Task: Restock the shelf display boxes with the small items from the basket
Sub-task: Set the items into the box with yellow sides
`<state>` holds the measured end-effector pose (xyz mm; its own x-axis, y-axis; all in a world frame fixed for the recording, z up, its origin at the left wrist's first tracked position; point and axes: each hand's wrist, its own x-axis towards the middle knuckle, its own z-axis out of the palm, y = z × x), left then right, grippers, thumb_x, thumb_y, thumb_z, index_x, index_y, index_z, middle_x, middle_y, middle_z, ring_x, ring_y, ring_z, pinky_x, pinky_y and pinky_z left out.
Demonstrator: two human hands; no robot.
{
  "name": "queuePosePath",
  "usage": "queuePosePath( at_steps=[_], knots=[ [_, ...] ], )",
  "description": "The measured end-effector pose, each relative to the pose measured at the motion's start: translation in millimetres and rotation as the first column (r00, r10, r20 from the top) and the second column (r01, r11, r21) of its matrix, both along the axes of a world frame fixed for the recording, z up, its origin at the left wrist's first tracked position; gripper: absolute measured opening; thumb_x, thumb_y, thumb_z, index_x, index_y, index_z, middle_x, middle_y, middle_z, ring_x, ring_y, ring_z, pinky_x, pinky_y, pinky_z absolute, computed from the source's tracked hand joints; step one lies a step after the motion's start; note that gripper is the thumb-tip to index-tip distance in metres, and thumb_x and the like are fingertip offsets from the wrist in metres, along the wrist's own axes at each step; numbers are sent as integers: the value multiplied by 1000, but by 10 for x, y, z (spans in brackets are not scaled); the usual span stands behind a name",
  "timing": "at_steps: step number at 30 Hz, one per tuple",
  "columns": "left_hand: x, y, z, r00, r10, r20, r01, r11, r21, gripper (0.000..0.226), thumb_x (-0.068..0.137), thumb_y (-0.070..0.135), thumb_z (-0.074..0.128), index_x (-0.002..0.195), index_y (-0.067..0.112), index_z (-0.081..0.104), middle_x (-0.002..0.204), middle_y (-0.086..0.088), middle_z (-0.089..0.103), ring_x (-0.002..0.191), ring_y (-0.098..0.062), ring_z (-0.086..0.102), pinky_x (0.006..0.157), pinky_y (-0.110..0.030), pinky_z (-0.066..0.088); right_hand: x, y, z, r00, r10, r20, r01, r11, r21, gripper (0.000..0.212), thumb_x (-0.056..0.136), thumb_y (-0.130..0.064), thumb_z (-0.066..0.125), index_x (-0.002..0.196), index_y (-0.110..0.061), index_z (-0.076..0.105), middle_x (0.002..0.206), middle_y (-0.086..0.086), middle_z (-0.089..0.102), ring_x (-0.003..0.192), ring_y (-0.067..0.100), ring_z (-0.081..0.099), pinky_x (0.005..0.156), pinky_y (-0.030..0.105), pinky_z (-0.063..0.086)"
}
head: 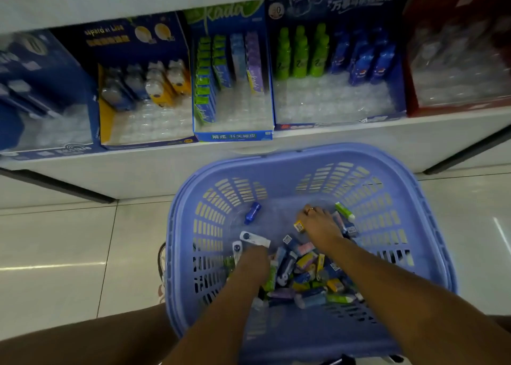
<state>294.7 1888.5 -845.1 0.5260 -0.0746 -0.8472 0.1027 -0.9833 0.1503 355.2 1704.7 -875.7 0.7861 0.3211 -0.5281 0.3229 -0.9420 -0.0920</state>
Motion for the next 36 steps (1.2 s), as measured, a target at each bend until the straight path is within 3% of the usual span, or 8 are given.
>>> queuePosePath(
  at_steps=[4, 8, 12, 14, 20, 26, 30, 36],
  knots=[
    [64, 16, 86, 993, 113, -39, -113, 994, -7, 38, 95, 14, 51, 131, 2, 49, 129, -19, 55, 117, -32, 54, 94, -36, 44, 92, 36, 133, 931, -300, -206, 341, 918, 205, 9, 96, -14, 45, 101, -10, 52, 102, 18, 52, 95, 31, 52, 80, 44, 41],
    [224, 82, 340, 933, 359, -10, -353, 912, -207, 21, 98, 14, 45, 106, 4, 62, 110, -12, 61, 93, -20, 57, 94, -36, 45, 154, 87, 502, 600, -382, -703, 771, 511, 381, 30, 98, -25, 50, 75, -5, 54, 72, 12, 48, 62, 18, 47, 59, 28, 41],
    [368, 123, 718, 538, 814, -219, -777, 379, -502, 26, 101, 11, 37, 113, 5, 59, 95, -10, 56, 75, -20, 53, 62, -34, 53, 200, 108, 970, 455, -215, -864, 882, 243, 404, 23, 100, -14, 43, 102, 0, 61, 83, 10, 66, 69, 17, 59, 64, 25, 43],
    [416, 189, 904, 480, 827, -292, -774, 243, -585, 28, 101, 12, 37, 111, 9, 62, 79, -6, 54, 63, -15, 50, 50, -25, 47, 233, 142, 1226, 530, -167, -832, 841, 234, 489, 27, 100, -14, 41, 112, 2, 59, 91, 13, 69, 70, 17, 58, 65, 25, 41],
    [596, 466, 1529, 522, 842, -132, -575, 233, -784, 36, 92, 48, 53, 77, 20, 71, 56, 5, 59, 48, -6, 54, 44, -19, 42, 304, 489, 2064, 820, -310, -482, 568, 327, 755, 9, 91, -21, 60, 88, -18, 67, 65, -7, 65, 51, 3, 55, 52, 14, 43],
    [667, 860, 1987, 31, 999, -24, -281, -15, -960, 38, 92, 45, 53, 75, 13, 67, 50, 6, 62, 46, -1, 57, 49, -14, 47, 450, 985, 2689, 887, -434, -160, 280, 227, 933, 9, 83, -14, 71, 88, -21, 68, 67, -9, 67, 53, 1, 60, 54, 14, 49],
    [655, 1093, 2071, -31, 940, -341, -116, -342, -932, 28, 92, 27, 59, 96, -1, 61, 83, -3, 68, 73, -5, 67, 68, -17, 54, 735, 1390, 2900, 899, -418, 132, 62, 419, 906, 18, 91, -23, 62, 108, -24, 66, 93, -1, 67, 79, 12, 65, 71, 24, 55],
    [663, 1272, 2118, -40, 813, -581, -116, -581, -806, 14, 89, 3, 60, 101, 11, 65, 98, -4, 70, 84, -7, 71, 77, -18, 56, 1393, 1852, 3014, 869, -323, 374, -49, 696, 716, 16, 81, -17, 70, 95, -15, 62, 88, -1, 65, 82, 16, 62, 76, 30, 53]
  ],
)
